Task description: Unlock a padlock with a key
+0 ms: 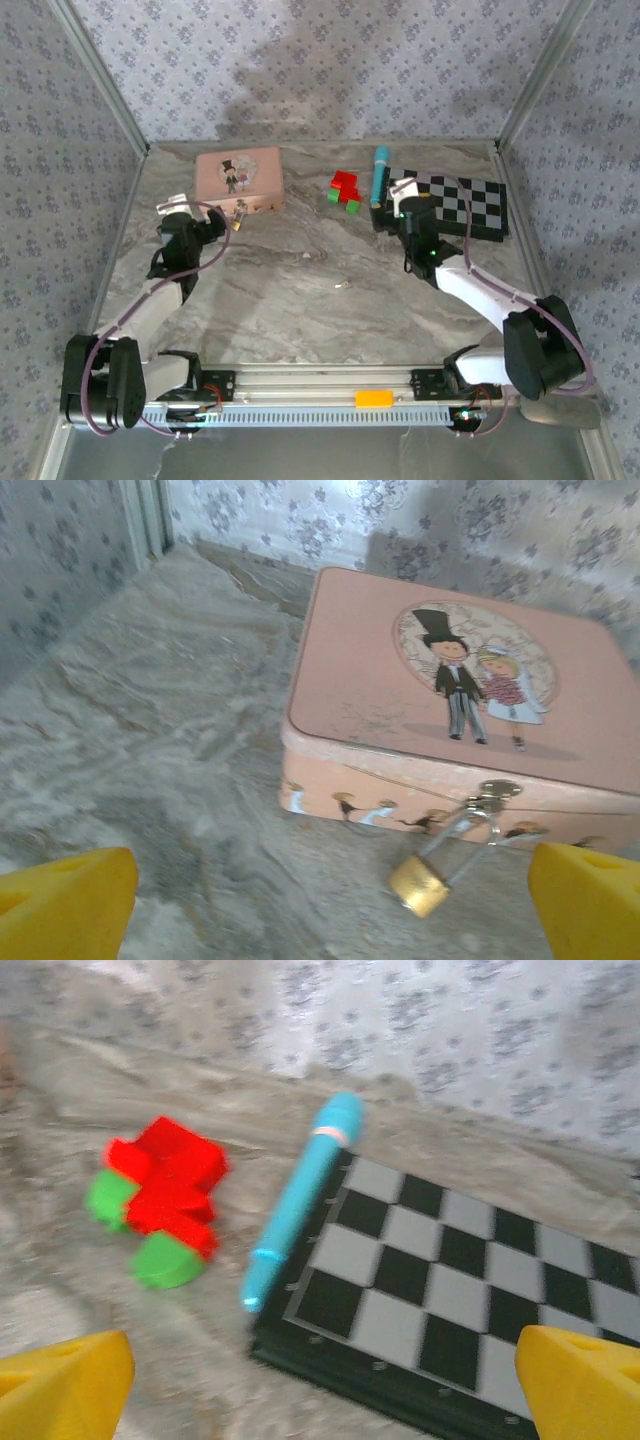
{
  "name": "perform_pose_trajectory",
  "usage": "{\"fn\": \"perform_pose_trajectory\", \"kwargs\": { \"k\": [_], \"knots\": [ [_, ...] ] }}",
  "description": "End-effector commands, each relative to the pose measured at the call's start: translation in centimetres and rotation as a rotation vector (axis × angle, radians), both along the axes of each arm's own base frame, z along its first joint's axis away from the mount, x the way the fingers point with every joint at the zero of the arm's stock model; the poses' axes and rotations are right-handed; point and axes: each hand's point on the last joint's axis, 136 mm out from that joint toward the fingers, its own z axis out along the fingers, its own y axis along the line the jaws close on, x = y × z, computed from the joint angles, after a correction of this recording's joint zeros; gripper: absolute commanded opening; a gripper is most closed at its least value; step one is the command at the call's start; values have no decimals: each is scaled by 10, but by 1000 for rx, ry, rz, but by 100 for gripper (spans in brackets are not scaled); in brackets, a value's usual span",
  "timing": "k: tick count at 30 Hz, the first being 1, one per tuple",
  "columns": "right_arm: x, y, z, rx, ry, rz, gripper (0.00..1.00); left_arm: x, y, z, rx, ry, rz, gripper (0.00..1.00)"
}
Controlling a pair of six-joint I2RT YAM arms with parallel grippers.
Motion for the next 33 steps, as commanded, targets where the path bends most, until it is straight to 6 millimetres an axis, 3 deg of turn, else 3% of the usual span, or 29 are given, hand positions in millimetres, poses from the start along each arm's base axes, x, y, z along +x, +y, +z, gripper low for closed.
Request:
{"fn": "perform_pose_trajectory", "kwargs": {
  "k": [1,7,12,16,23,31,33],
  "knots": [
    [-31,28,-36,20,282,86,98,-12,-26,-20,-234,60,-37,100],
    [-96,79,-74,37,722,280,73,-29,-36,-37,-321,104,-14,100],
    [-145,85,-105,-95,992,332,55,-30,-29,-35,-314,85,26,100],
    [-168,89,-125,-233,1091,399,52,-28,-20,-33,-299,68,78,100],
    [-150,107,-141,-240,1107,402,49,-29,-20,-32,-332,57,85,100],
    [-109,105,-153,-84,1024,225,43,-42,-17,-37,-354,52,103,99],
    [-108,108,-156,-54,1016,206,43,-43,-15,-36,-358,45,113,100]
  ]
}}
